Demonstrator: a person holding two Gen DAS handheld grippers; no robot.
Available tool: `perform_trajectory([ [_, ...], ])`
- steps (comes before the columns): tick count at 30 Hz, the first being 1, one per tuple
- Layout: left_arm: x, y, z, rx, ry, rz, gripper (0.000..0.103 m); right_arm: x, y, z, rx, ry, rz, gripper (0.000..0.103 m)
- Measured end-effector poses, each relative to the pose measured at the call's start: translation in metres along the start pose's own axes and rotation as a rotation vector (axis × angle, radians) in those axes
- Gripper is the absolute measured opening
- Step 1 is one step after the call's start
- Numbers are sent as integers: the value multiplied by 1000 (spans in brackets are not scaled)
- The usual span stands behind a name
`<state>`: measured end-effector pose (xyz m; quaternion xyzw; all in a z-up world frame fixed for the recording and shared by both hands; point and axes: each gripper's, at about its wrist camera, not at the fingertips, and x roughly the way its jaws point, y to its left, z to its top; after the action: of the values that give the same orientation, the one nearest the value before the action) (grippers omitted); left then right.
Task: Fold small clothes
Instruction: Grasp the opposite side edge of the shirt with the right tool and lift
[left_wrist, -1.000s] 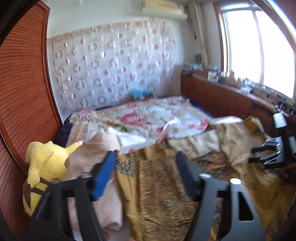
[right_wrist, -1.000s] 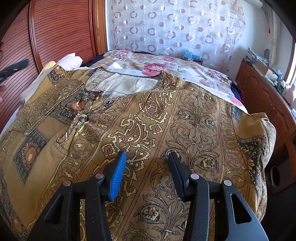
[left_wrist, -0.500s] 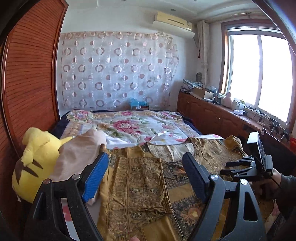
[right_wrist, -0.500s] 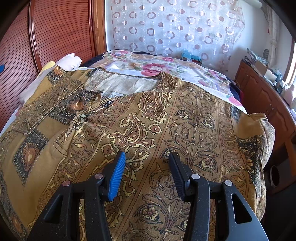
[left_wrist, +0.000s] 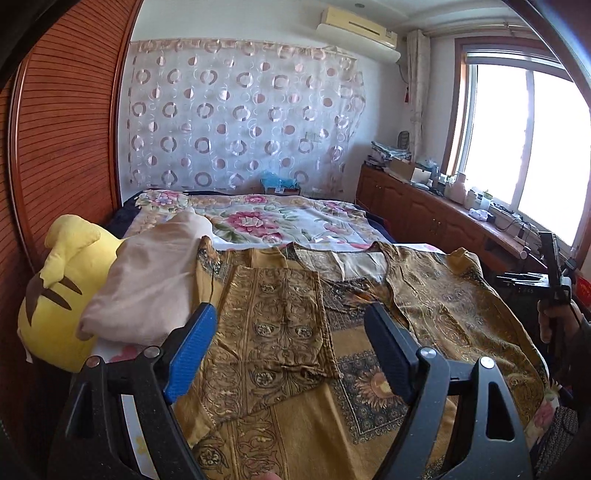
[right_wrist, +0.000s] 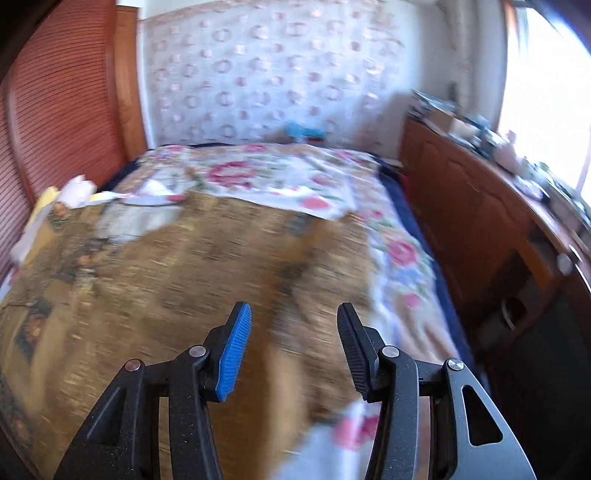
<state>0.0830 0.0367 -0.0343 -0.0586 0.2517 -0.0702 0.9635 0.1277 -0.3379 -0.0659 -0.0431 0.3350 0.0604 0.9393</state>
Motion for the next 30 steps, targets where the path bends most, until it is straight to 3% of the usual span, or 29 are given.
perform_trajectory([
  [5,3,-12,-5,23,21,-15,83,21,-38,-20,80,76,-16,50],
  [11,7,-28,-13,45,43,-45,83,32,-55,-30,155,124,56,50],
  [14,9,-37,-18,62,58,-59,83,31,-58,-30,164,134,89,41],
  [17,11,-43,-23,84,66,-61,83,29,-57,-19,146,124,73,20],
  [18,11,-44,-24,87,67,-60,83,28,-53,-18,132,120,61,7],
  [23,12,-46,-24,90,69,-64,83,14,-36,-11,73,55,11,0],
  [30,11,-46,-27,82,77,-69,83,4,-22,-11,47,2,33,0],
])
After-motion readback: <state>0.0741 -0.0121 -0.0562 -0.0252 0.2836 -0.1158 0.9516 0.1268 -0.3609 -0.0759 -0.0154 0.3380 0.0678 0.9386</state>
